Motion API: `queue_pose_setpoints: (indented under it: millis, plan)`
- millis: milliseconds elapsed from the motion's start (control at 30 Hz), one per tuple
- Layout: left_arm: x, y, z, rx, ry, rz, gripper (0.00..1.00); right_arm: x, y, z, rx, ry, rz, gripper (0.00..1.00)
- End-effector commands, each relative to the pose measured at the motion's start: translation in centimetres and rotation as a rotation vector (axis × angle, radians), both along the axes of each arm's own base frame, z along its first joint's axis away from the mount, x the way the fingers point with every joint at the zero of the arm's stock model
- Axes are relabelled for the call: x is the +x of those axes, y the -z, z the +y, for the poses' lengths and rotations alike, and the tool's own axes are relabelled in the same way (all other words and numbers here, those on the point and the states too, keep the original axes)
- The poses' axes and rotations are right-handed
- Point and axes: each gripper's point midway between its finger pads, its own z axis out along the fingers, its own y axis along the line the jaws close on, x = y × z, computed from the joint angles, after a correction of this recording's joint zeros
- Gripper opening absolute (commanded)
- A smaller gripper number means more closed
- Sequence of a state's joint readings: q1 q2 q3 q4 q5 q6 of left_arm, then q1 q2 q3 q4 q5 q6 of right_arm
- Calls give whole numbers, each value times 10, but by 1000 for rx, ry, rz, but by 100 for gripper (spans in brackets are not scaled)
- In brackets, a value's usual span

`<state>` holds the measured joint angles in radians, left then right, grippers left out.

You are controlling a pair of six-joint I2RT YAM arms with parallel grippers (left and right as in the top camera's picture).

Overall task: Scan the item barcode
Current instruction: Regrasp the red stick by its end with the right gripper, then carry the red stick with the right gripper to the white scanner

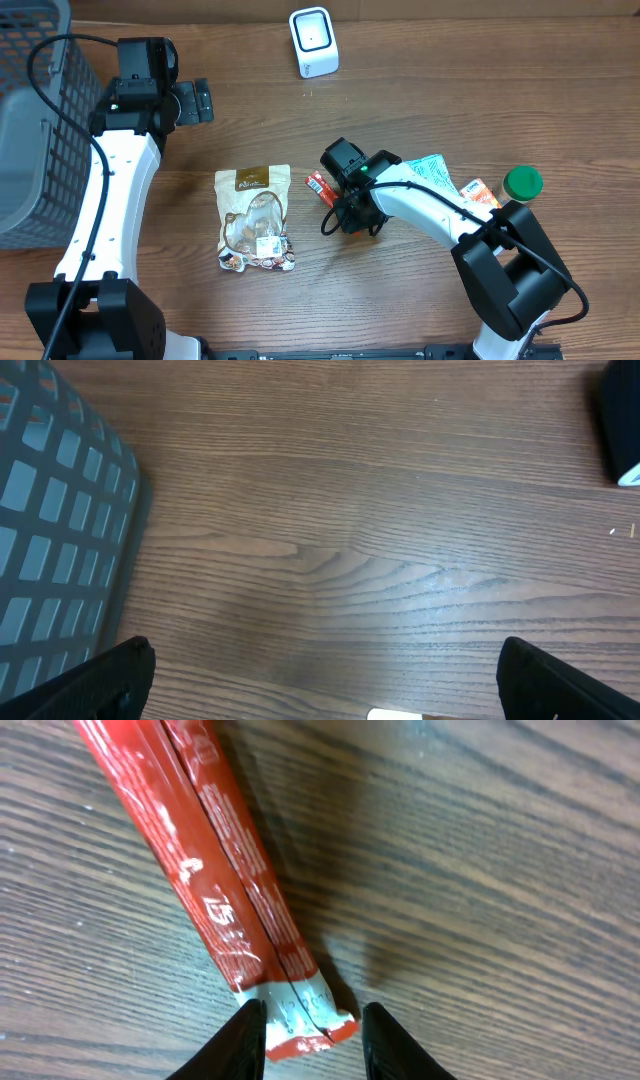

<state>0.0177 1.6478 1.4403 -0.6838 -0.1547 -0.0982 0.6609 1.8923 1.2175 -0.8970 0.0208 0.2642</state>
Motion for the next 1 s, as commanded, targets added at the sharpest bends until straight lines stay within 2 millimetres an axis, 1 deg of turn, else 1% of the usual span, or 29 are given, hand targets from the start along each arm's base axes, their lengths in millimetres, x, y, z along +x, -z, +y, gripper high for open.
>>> queue_pose_setpoints:
  millis: [0, 100, 333, 400, 433, 533, 567, 667, 767, 867, 967]
  plan:
    - [0, -2, 3, 5, -14, -5, 100, -2, -4, 9, 71, -7, 2, 29]
    - [0, -2, 3, 5, -14, -5, 100, -7, 3, 8, 81, -8, 16, 29]
    - [0, -2, 3, 5, -14, -5, 100, -18, 25, -8, 38, -8, 16, 27]
    - [0, -2, 3, 5, -14, -5, 100, -21, 27, -11, 29, -18, 22, 23]
    - [0, -2, 3, 5, -14, -5, 100, -21, 27, -10, 29, -27, 22, 17]
    - [0, -2, 3, 5, -14, -5, 100, -19, 27, -9, 33, -48, 14, 6]
    - [0, -2, 3, 5, -14, -5, 100, -18, 27, -8, 36, -61, 8, 4]
    - [0, -2, 3, 5, -14, -5, 100, -11, 22, -3, 48, -91, -14, 4]
    - [0, -2, 3, 5, -14, -5, 100, 1, 12, 6, 72, -90, -48, 4]
    - [0, -2, 3, 5, -14, -5, 100, 20, -3, 16, 88, -89, -106, 4]
    - [0, -2, 3, 5, -14, -5, 100, 40, -22, 17, 52, -113, -181, 4]
